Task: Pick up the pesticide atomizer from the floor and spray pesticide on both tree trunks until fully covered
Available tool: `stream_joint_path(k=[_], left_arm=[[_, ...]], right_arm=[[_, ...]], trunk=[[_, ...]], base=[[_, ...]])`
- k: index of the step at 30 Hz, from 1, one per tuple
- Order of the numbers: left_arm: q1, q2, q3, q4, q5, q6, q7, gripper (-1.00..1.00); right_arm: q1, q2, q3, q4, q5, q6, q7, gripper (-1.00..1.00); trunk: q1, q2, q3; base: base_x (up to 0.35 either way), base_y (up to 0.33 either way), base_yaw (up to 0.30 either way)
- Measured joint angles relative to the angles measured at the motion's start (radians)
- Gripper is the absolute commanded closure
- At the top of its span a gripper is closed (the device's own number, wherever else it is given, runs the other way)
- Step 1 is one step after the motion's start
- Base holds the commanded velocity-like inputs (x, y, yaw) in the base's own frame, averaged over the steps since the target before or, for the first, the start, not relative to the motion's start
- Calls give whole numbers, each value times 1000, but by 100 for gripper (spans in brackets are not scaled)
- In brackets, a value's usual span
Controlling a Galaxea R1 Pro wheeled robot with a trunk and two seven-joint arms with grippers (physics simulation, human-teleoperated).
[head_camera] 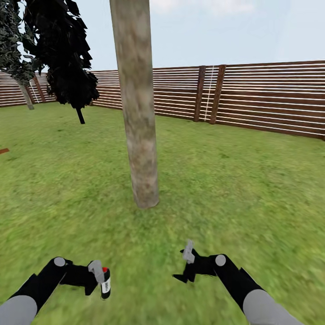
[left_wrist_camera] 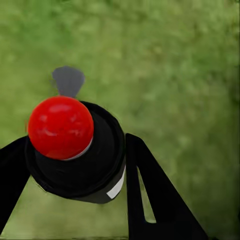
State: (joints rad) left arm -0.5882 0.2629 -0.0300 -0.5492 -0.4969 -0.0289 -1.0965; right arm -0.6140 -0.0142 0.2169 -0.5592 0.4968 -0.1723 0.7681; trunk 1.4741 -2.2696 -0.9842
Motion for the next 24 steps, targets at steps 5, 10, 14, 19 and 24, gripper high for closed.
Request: stream_joint_path(k=[5, 10, 14, 19, 24], left_arm=[[-13, -11, 0, -6, -99, 32, -28, 100], [-6, -13, 1, -5, -111, 28, -26, 100], [-5, -22, 1, -6, -110, 24, -26, 100], [-5, -73, -4, -6, -112, 22, -26, 100], [-5, -110, -68, -6, -111, 21, -24, 100]], right_arm=[[-1, 11, 4, -11, 0, 2, 30, -100], [-1, 30, 8, -9, 0, 0, 32, 100], [-1, 41, 9, -9, 0, -1, 37, 100], [-2, 75, 9, -32, 18, 1, 146, 100], [-2, 102, 9, -41, 32, 1, 156, 100]], trunk=[[0, 0, 0], [0, 0, 0], [0, 0, 0], [0, 0, 0], [0, 0, 0]], base=[[0, 0, 0], [0, 0, 0], [0, 0, 0], [0, 0, 0], [0, 0, 0]])
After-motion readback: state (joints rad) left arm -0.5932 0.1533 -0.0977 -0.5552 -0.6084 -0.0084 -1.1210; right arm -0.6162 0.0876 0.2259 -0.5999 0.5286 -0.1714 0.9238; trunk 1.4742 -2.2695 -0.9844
